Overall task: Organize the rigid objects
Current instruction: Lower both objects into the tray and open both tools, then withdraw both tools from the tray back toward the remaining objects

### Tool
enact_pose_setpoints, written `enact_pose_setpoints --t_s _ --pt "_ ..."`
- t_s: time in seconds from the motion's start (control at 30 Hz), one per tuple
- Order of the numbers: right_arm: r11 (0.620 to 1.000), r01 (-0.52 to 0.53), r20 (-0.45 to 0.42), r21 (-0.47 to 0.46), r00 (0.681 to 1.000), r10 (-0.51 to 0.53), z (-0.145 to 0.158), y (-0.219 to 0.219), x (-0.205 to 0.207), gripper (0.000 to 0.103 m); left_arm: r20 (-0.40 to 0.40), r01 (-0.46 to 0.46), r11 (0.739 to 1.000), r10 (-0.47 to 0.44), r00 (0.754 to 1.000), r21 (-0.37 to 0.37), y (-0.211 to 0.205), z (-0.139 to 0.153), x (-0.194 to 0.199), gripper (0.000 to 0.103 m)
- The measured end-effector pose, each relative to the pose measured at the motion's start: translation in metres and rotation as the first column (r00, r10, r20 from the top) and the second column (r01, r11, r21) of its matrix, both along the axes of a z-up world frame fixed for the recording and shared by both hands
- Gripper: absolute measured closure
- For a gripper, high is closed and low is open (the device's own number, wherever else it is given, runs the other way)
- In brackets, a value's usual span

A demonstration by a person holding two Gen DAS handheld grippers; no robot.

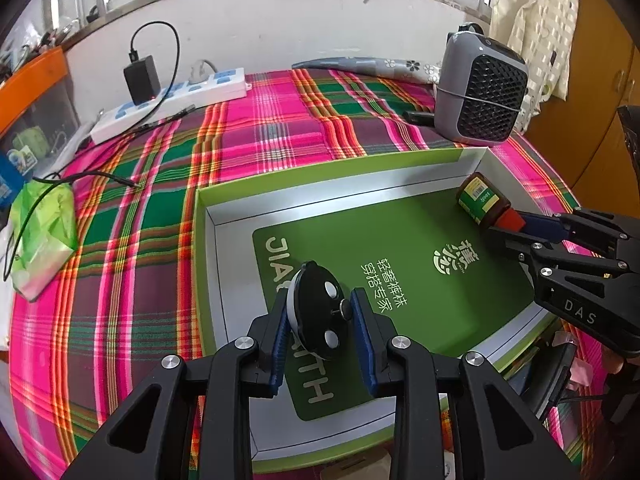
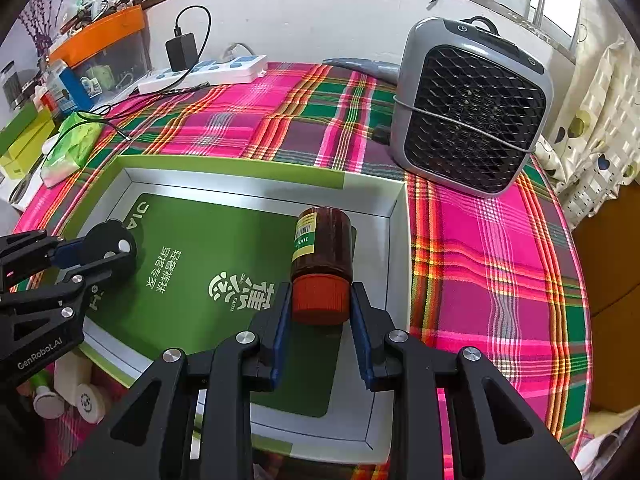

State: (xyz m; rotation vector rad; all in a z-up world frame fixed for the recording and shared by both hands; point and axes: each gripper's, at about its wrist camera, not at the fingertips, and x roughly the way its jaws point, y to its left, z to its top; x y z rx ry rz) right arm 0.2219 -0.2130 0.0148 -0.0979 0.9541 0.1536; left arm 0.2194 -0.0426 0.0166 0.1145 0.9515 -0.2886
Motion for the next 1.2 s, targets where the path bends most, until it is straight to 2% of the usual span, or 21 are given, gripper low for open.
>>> enact_pose_setpoints --t_s 0.13,0.3,0.53,1.2 --pt "1.000 0.000 -0.001 0.005 1.000 0.000 0.000 0.000 0.001 0.074 -0.001 0.002 1.000 -0.002 1.000 -0.007 0.000 0.000 0.000 0.074" --pt "1.000 0.003 -0.005 0.016 1.000 -0.002 0.000 -0.001 0.001 0.073 -0.001 0.005 1.000 -0.005 1.000 -0.019 0.001 0.001 -0.001 0.066" --pt "1.000 -0.001 -0.001 0.026 1.000 0.001 0.001 0.002 -0.001 0.060 0.013 -0.003 1.000 0.003 1.000 -0.024 0.001 0.005 -0.005 0.065" --pt "0.996 0.035 0.069 0.083 0.997 -0.041 0.027 -0.010 -0.037 0.058 0.097 0.001 0.999 0.003 0.995 -0.038 0.002 0.038 -0.051 0.065"
